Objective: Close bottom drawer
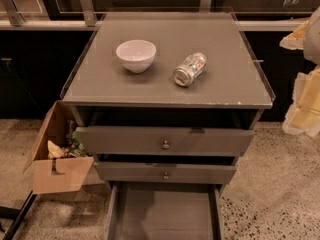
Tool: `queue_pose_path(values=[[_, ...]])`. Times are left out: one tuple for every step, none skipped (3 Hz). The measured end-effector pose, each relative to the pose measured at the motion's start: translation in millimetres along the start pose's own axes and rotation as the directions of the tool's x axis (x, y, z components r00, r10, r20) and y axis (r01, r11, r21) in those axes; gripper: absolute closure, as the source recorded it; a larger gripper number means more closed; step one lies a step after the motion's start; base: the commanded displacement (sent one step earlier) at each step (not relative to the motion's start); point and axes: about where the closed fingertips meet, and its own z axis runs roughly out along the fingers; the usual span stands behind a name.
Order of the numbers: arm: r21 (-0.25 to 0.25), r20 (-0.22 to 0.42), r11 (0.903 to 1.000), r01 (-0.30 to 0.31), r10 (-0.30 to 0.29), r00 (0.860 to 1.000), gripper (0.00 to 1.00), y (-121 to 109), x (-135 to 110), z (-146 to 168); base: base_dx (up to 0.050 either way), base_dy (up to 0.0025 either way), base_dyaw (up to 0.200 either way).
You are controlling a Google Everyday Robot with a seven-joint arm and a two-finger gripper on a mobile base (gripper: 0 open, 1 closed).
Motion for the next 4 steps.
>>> queue_pose_path(values=[[0.0, 0.0, 1.0, 0.0, 0.0, 1.0, 0.0, 0.0, 0.0, -0.1, -0.05, 0.00001, 0.0], [0.0, 0.0, 1.0, 0.0, 0.0, 1.0, 0.0, 0.0, 0.0, -0.1, -0.05, 0.0, 0.0], [0.0, 0.0, 1.0, 0.0, 0.0, 1.0, 0.0, 0.0, 0.0, -0.1, 0.0, 0.0, 0.0], [-0.004, 0.044, 1.0, -0.003, 0.004, 0.999, 0.0, -0.3, -0.9, 4.1, 0.0, 0.0, 0.0]])
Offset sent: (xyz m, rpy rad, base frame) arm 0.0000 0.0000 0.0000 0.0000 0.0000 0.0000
